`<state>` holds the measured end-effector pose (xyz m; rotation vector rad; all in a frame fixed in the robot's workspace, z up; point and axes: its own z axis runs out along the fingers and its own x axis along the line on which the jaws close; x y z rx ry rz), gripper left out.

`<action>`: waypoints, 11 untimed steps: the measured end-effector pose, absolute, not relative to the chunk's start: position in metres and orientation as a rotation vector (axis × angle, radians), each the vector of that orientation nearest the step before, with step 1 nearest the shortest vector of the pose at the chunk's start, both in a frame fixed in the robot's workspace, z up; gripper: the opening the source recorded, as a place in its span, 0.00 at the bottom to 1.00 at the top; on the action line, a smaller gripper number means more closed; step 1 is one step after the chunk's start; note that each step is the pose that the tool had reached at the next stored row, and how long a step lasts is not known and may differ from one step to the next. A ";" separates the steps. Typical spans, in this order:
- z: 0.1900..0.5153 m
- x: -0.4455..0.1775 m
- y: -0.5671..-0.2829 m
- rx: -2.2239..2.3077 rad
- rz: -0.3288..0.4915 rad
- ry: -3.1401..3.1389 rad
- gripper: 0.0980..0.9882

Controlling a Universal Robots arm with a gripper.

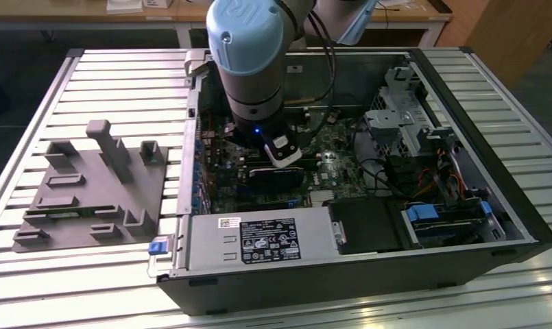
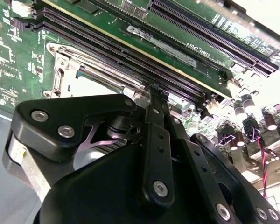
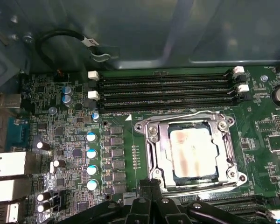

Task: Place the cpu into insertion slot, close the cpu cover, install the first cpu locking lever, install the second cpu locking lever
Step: 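Install the second cpu locking lever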

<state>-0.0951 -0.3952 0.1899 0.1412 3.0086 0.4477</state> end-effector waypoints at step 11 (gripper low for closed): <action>0.200 -0.095 -0.395 0.140 0.432 3.010 0.01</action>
